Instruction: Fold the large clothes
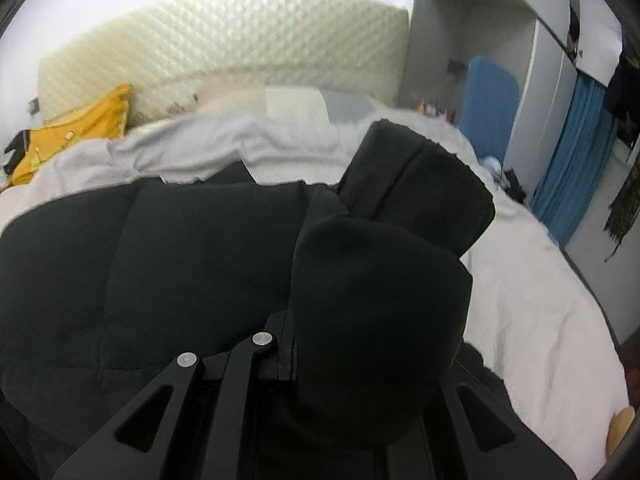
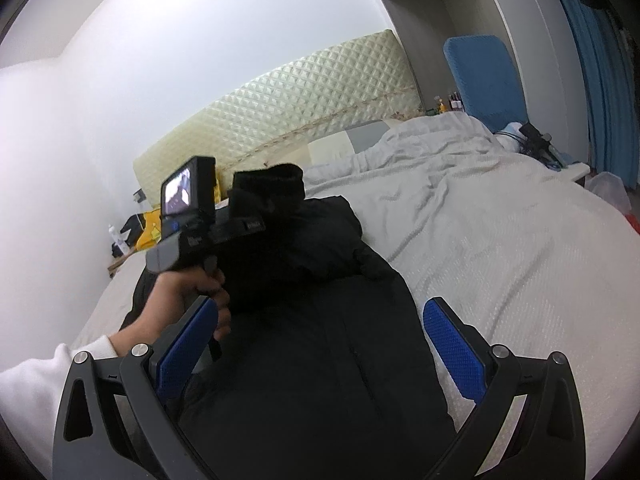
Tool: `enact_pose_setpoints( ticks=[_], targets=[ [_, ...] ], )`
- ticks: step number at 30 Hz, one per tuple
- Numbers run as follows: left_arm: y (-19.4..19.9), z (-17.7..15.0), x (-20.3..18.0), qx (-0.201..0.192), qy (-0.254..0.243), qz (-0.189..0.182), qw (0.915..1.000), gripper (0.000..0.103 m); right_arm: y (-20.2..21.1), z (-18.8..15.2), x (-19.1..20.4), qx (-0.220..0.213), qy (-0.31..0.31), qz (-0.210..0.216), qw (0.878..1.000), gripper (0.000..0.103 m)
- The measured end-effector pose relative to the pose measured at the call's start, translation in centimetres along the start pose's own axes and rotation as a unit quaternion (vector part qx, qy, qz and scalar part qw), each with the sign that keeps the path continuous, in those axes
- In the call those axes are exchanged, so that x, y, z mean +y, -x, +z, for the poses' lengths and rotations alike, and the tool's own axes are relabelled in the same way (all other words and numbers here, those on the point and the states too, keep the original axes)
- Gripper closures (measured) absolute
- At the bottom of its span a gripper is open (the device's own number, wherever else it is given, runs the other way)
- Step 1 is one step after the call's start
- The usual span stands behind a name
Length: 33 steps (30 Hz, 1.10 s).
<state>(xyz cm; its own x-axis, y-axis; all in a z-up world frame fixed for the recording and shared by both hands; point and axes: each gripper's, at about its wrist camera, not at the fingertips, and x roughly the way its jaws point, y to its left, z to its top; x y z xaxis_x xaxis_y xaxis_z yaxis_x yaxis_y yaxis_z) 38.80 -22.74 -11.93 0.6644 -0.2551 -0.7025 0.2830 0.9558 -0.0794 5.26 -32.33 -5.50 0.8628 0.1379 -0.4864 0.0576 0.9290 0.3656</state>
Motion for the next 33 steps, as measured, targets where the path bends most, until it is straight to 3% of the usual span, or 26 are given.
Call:
enact_pose_setpoints(
  ticks=[4,8,11,14,16,20,25,33],
  targets=[
    [-1.4,0.3,-1.1,0.016,-0.01,0.012,0.9997,0.092,-0.2,0.0,-0.4,0.001,-0.009,-0.005,1.0,0.0],
    [-0.6,0.3,-1.9,0.011,-0.026,0.032,0.9991,0.091,-0.2,-0.2,-0.3,0.0,-0.005,-0.013,1.0,0.0],
    [0.8,0.4,-1.8,0.011,-0.019,0.026,0.9994,0.086,-0.1,-0.3,-0.2,-0.002,0.001,-0.02,1.0,0.0],
    [2.4,0.6,-1.3,-0.004,-0.014,0.025,0.9996,0.064,0.0,-0.4,0.0,-0.007,0.007,-0.026,1.0,0.0],
    [4.2,0.8,-1.1,-0.017,-0.015,0.02,0.9995,0.036,-0.1,-0.3,0.1,-0.009,0.011,-0.031,0.999,0.0],
    [7.8,1.4,0.1,-0.04,-0.012,0.012,0.999,0.027,0.0,-0.2,0.5,-0.015,0.022,-0.029,0.999,0.0],
    [13.6,2.4,4.0,-0.095,0.017,0.015,0.9952,0.001,-0.3,0.7,2.2,-0.017,0.042,-0.011,0.999,0.0],
    [20.4,3.7,12.3,-0.136,0.05,0.048,0.9883,0.0,-1.6,6.1,6.1,-0.036,0.069,0.037,0.996,0.0]
  ],
)
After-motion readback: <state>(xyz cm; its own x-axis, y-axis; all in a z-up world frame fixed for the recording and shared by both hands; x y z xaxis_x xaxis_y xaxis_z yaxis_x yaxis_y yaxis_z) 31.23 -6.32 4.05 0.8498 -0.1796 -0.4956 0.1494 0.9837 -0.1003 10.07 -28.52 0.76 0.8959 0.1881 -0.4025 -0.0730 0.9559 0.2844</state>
